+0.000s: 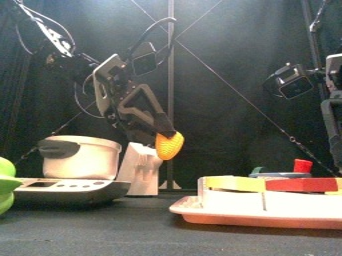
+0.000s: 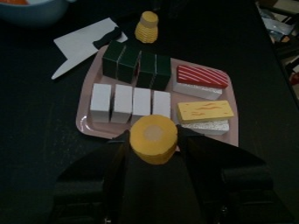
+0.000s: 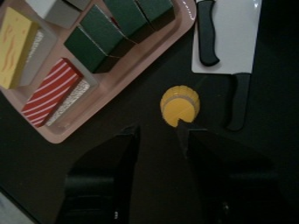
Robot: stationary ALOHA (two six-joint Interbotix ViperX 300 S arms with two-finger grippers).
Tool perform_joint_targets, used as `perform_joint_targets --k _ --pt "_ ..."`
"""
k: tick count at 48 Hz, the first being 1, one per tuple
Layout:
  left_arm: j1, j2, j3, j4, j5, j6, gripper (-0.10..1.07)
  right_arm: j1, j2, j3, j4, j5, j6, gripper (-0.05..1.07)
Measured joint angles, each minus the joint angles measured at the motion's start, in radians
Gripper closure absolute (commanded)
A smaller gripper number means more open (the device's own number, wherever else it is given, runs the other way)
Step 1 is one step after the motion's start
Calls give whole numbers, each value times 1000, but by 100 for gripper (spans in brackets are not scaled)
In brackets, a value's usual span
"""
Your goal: Grab corn bottom
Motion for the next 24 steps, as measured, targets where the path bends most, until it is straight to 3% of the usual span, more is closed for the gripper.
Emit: perform_joint_targets --k 24 --pt "-8 -2 0 0 0 0 21 -60 61 0 -51 23 -2 14"
